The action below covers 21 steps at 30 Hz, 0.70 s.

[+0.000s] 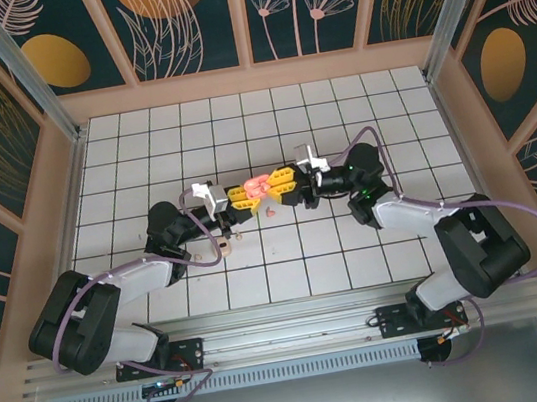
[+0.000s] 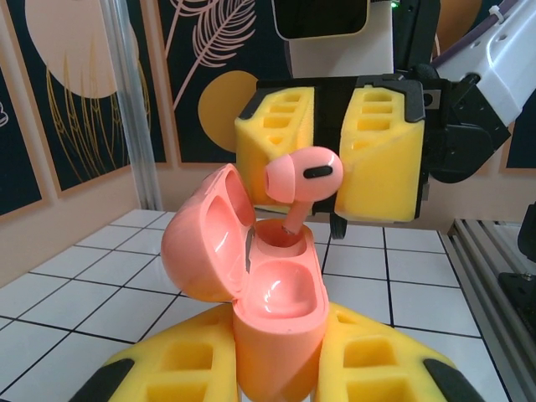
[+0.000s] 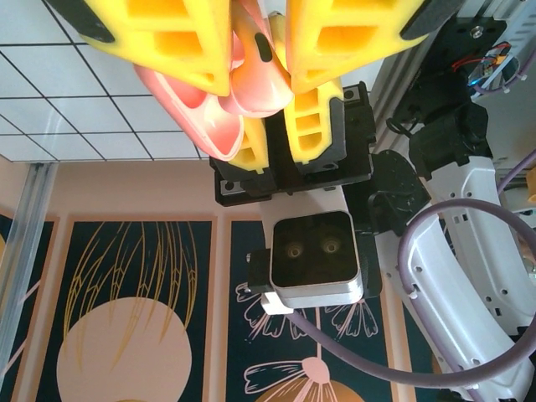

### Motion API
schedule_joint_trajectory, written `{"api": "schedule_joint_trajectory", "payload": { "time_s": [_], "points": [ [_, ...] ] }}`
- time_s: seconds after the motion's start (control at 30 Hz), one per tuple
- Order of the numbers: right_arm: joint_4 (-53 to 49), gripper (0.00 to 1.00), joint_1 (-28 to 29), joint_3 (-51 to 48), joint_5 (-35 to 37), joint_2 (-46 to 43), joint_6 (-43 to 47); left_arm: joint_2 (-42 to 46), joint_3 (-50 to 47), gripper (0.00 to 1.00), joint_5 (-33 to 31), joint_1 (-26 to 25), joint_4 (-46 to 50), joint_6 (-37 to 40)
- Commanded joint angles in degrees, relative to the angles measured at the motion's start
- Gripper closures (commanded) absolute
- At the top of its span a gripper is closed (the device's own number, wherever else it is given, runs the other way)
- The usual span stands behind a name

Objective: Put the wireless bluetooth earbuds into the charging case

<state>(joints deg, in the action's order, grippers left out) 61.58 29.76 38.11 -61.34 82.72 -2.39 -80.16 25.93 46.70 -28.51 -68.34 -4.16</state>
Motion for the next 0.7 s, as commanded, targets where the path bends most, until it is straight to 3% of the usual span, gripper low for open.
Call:
{"api": "schedule_joint_trajectory", "payload": {
  "time_s": [0.0, 0.67],
  "points": [
    [3.38, 0.79, 0.73, 0.13, 0.70, 0.93, -0.95, 0.38, 0.11, 0.91, -0.16, -0.36, -2.34, -0.29],
    [-7.86, 0.78, -0.38, -3.79, 7.51, -2.70, 4.33, 2.82, -0.71, 0.90, 0.02, -0.40, -4.53, -1.35]
  ]
}}
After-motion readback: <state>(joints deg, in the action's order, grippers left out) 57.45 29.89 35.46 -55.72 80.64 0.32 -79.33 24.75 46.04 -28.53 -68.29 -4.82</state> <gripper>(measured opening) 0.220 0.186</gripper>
